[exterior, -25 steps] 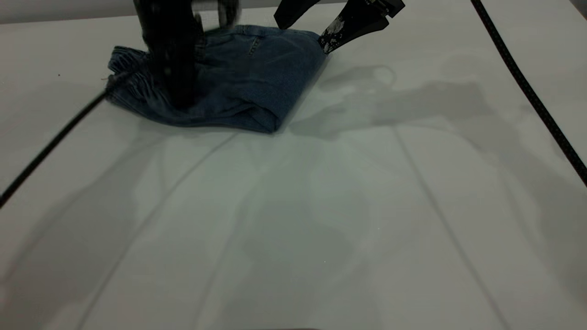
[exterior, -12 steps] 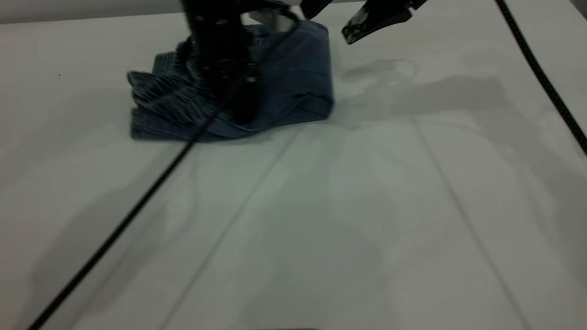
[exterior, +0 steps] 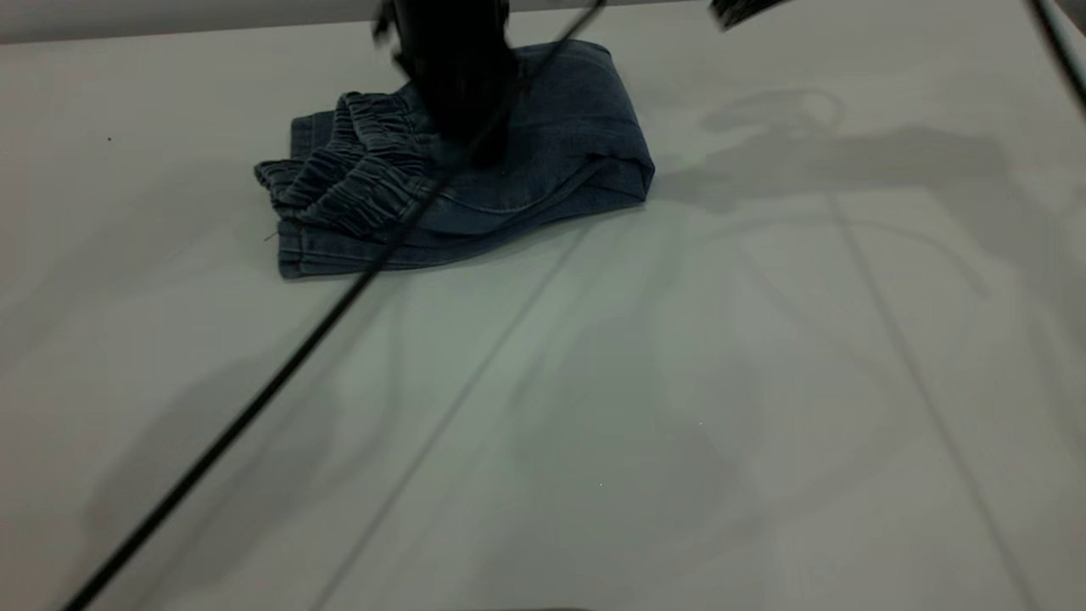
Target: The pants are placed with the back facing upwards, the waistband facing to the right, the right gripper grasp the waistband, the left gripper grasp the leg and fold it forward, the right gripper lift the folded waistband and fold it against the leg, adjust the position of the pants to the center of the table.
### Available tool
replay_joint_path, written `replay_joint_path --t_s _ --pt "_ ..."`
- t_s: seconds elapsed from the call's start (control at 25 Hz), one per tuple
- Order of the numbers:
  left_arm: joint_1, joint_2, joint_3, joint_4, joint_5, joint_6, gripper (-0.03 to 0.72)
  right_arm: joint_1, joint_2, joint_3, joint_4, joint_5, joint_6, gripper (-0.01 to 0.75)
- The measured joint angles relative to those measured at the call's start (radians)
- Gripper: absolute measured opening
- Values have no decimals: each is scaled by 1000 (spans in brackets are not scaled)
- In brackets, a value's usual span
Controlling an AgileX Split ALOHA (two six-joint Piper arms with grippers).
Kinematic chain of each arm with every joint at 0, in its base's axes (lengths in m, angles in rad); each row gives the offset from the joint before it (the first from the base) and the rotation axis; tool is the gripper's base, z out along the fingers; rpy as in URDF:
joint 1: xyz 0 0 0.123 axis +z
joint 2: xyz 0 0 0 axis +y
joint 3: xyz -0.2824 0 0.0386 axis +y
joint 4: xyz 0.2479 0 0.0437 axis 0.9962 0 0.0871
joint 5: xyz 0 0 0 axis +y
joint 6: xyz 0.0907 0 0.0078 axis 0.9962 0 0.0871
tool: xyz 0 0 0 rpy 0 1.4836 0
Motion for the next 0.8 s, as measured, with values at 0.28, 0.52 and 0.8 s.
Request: replay_joint_path --t_s 0.28,0.52,0.8 --pt "-1 -124 -89 6 0 -155 373 -62 -154 -79 -60 87 53 580" --pt "0 -290 -91 74 0 -302 372 -104 -324 -139 -100 153 172 580" --pt "0 -507 -91 67 0 -354 372 -113 -558 -141 -306 183 349 580"
